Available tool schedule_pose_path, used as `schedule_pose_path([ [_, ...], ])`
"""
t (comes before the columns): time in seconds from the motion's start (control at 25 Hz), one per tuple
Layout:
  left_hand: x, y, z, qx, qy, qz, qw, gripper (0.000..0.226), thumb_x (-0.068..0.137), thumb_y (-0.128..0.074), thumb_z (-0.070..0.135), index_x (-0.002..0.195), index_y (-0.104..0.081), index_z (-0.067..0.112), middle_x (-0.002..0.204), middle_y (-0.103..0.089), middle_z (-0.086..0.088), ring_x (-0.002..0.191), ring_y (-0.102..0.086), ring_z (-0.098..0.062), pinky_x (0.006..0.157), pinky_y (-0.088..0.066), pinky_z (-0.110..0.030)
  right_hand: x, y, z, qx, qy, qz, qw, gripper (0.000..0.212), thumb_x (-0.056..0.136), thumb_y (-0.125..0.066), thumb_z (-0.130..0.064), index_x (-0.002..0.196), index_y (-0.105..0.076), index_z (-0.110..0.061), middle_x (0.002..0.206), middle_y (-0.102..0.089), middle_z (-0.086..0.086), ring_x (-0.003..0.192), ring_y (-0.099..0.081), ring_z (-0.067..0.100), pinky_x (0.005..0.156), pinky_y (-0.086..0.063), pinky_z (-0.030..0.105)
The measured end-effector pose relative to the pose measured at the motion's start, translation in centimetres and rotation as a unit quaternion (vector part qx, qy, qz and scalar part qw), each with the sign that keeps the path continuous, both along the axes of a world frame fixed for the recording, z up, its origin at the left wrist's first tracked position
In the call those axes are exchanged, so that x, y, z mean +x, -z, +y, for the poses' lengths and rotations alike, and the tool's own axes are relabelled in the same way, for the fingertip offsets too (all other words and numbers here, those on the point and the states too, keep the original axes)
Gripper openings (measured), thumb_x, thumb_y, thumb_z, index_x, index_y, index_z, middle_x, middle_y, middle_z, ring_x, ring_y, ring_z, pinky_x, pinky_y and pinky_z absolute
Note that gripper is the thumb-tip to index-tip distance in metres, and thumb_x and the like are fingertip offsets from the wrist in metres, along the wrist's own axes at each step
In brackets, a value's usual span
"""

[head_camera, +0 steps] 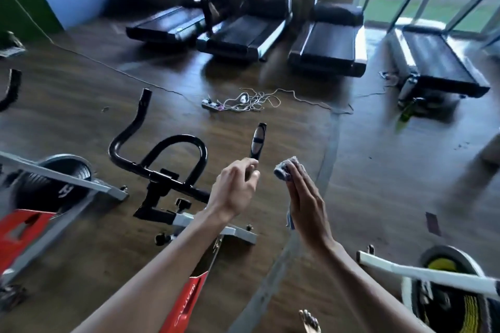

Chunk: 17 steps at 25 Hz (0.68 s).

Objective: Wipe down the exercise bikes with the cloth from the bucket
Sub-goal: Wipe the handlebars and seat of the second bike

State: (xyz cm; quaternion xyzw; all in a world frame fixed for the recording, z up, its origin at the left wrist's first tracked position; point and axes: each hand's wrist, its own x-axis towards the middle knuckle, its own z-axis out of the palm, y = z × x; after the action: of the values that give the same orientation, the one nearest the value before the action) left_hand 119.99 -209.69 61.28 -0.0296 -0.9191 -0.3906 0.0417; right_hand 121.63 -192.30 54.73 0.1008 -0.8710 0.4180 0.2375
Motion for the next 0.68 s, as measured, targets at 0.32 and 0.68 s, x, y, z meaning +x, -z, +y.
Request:
schedule_pose_path([
  [0.32, -10.9, 2.4, 4.6, 0.049, -0.184, -0.022, 0.981, 0.038, 0.099, -0.044, 0.007, 0.134, -0.059, 0.010, 0.134, -0.060, -0.007, 0.123, -0.055, -0.019, 0.103, -0.034, -0.018, -15.0, 2.7, 3.4, 0.066, -0.179, 0.151, 0.970, 0.043, 0.097, -0.058, 0.000, 0.140, -0.052, 0.000, 0.150, -0.046, 0.016, 0.144, -0.039, 0.030, 0.113, -0.040, 0.049],
  [0.68, -11.2, 7.3, 8.9, 0.130, -0.321, -0.035, 0.937, 0.042, 0.099, -0.047, 0.004, 0.137, -0.056, 0.019, 0.130, -0.059, 0.003, 0.119, -0.051, -0.006, 0.097, -0.033, -0.008, -23.9, 6.9, 3.4, 0.087, -0.335, 0.173, 0.922, 0.046, 0.099, -0.056, -0.001, 0.144, -0.048, -0.005, 0.156, -0.039, 0.012, 0.147, -0.031, 0.033, 0.114, -0.037, 0.053],
])
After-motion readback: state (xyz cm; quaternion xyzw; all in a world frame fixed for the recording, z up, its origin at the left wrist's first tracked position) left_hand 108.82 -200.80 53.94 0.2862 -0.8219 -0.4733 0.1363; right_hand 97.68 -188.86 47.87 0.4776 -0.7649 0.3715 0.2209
